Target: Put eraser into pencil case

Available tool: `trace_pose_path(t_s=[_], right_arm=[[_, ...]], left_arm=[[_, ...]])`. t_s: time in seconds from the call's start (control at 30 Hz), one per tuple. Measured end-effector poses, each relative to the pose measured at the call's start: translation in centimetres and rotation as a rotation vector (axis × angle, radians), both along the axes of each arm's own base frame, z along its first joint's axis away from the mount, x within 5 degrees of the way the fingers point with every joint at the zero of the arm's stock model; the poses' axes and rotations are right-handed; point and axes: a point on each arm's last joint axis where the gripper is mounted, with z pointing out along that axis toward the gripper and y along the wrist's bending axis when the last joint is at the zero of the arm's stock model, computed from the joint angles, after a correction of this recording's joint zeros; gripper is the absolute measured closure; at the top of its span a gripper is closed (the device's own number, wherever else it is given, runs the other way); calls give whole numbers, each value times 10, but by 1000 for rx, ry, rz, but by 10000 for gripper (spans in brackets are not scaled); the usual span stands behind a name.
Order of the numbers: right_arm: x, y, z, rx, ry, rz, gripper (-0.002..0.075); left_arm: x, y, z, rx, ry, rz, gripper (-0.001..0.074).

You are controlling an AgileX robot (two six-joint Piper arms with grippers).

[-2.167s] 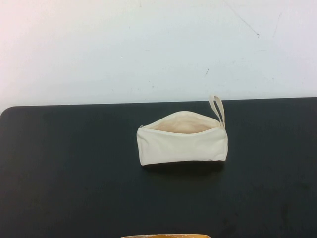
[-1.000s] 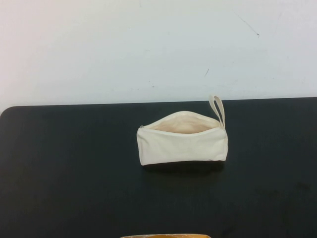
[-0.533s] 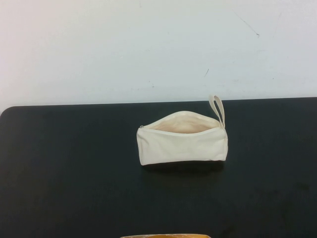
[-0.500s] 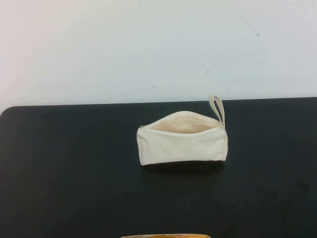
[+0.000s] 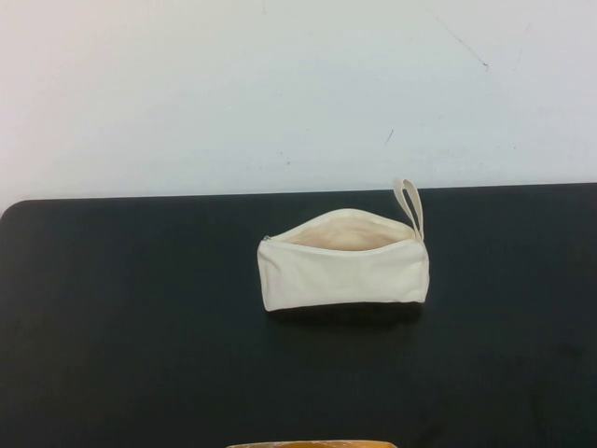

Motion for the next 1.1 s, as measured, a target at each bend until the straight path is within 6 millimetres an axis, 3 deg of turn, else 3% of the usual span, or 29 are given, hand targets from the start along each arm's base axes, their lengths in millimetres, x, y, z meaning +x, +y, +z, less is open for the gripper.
trace_pose_path(t_s=[0.1,0.2,0.47,0.6,1.1], right_arm=[[-1,-4,-4,-151,47,-2,725],[-1,-5,-5,-184,54,-3,725],[-1,-4,-5,-121,55,-7,725],[-2,-9,-6,-21,67,-92,725],[-3,-13,-6,-5,82,-143,725]], left_arm=[[0,0,0,0,0,0,738],[0,0,0,0,0,0,738],[0,0,0,0,0,0,738],[0,0,0,0,0,0,738],[0,0,0,0,0,0,738]])
